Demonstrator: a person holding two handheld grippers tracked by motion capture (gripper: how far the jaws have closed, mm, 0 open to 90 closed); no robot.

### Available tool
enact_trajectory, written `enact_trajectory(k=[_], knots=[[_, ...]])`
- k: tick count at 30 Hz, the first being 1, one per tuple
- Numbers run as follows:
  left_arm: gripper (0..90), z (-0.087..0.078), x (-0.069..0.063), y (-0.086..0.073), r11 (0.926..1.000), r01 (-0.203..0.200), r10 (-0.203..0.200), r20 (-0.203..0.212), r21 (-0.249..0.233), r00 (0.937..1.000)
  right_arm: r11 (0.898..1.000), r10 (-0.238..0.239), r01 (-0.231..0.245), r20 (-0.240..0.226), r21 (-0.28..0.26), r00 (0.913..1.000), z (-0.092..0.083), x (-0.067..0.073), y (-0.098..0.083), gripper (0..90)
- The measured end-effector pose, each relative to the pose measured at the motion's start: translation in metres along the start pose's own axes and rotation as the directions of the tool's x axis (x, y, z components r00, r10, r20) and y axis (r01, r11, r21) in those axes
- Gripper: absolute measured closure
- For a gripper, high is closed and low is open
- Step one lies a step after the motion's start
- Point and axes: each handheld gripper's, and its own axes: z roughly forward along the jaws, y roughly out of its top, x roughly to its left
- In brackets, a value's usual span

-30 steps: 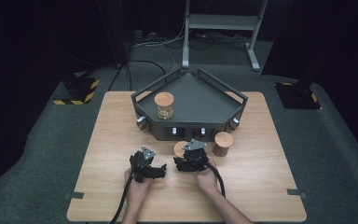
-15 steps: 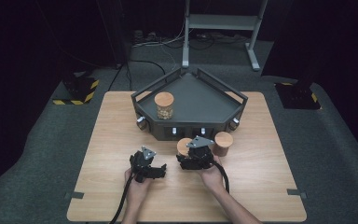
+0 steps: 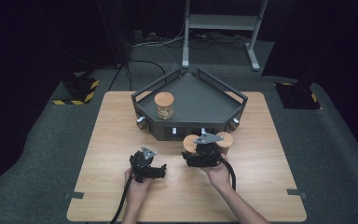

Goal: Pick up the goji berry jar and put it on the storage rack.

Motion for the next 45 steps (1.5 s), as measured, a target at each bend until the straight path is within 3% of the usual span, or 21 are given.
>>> enact_trajectory(k=[14,26,39,45], knots=[[3.5,0.000,0.000,0.000,1.0000,0.000,0.000,0.000,0.000,1.0000,0.999,0.029,-0.029,0.001,-0.017,0.9996,-0.016,-0.014,0.006,25.6],[3.5,0.000,0.000,0.000,1.0000,0.000,0.000,0.000,0.000,1.0000,0.999,0.026,-0.026,-0.002,-0.030,0.9997,-0.026,-0.018,0.015,25.5],[3.5,0.000,0.000,0.000,1.0000,-0.001,0.001,0.001,0.000,1.0000,0.999,0.013,-0.013,0.001,-0.035,0.9999,-0.032,-0.023,0.033,25.5],[3.4,0.000,0.000,0.000,1.0000,-0.002,0.002,0.001,0.001,1.0000,0.998,0.036,-0.036,0.002,-0.044,0.9994,-0.034,-0.030,0.039,25.5]])
